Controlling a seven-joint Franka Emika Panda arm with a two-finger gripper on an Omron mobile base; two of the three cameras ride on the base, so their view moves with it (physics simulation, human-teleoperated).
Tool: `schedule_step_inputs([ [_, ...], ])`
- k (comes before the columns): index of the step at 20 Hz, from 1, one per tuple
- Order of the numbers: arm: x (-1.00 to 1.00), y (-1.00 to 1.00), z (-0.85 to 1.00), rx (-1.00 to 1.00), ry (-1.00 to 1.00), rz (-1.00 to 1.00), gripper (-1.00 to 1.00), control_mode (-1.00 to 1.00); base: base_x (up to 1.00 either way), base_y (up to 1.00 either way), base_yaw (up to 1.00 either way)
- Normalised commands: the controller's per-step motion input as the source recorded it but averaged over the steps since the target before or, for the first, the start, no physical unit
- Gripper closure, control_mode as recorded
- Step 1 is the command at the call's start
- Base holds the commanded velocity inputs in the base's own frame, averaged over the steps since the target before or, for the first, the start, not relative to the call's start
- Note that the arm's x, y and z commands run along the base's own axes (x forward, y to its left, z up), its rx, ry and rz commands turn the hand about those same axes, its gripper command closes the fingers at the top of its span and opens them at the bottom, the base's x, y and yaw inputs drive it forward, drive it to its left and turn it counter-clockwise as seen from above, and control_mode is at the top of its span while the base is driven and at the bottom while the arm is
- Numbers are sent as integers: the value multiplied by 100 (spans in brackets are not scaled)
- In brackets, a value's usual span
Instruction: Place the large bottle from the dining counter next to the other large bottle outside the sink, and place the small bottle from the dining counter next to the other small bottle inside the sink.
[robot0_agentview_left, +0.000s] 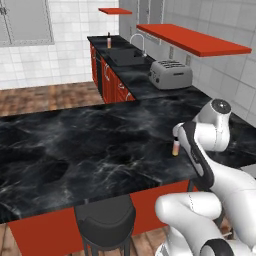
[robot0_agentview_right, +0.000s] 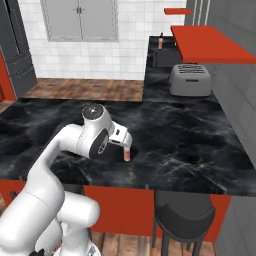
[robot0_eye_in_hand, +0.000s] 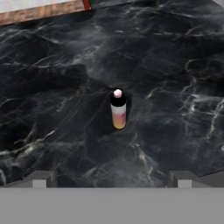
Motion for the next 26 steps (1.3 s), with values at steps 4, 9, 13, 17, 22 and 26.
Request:
schedule_step_inputs([
  [4, 24, -7, -25, -1, -2, 0, -100, -100, 0, 0, 0],
  [9, 25, -4, -10, 0, -1, 0, -100, -100, 0, 0, 0],
  [13, 26, 0, -8, -1, -3, 0, -100, -100, 0, 0, 0],
  [17, 17, 0, -8, 0, 0, 0, -100, -100, 0, 0, 0],
  [22, 6, -9, -4, 0, 0, 0, -100, -100, 0, 0, 0],
  [26, 1, -2, -7, 0, 2, 0, -100, -100, 0, 0, 0],
])
